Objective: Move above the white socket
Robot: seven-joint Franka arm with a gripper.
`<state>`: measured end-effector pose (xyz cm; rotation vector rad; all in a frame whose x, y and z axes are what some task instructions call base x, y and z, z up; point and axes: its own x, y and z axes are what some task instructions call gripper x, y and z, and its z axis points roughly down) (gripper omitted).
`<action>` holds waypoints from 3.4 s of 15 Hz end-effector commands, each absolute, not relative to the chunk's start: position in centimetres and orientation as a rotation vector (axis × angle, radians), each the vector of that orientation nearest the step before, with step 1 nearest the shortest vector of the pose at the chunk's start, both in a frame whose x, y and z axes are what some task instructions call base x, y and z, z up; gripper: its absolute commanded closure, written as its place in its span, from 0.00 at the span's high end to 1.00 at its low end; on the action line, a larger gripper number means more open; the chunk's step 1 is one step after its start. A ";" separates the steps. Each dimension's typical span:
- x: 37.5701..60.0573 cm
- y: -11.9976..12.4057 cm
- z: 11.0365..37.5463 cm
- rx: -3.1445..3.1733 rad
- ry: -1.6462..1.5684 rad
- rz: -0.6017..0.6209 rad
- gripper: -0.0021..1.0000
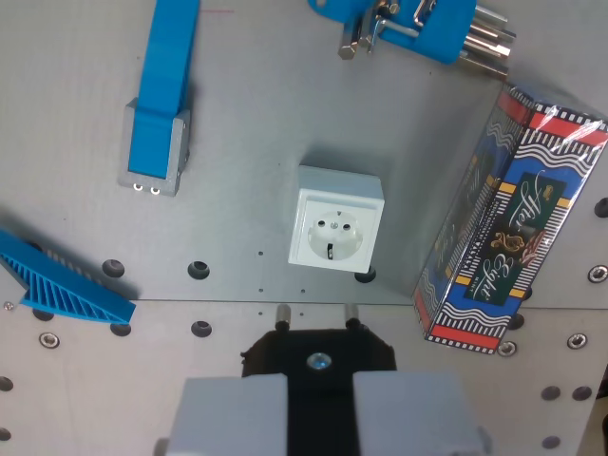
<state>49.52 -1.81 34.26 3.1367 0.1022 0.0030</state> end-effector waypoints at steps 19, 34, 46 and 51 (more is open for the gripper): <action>48.6 -2.1 32.1 3.138 0.027 0.087 0.00; 45.9 -2.8 25.3 3.146 -0.073 0.106 0.00; 43.3 -3.5 19.1 3.157 -0.161 0.098 0.00; 42.2 -3.8 16.6 3.164 -0.176 0.101 0.00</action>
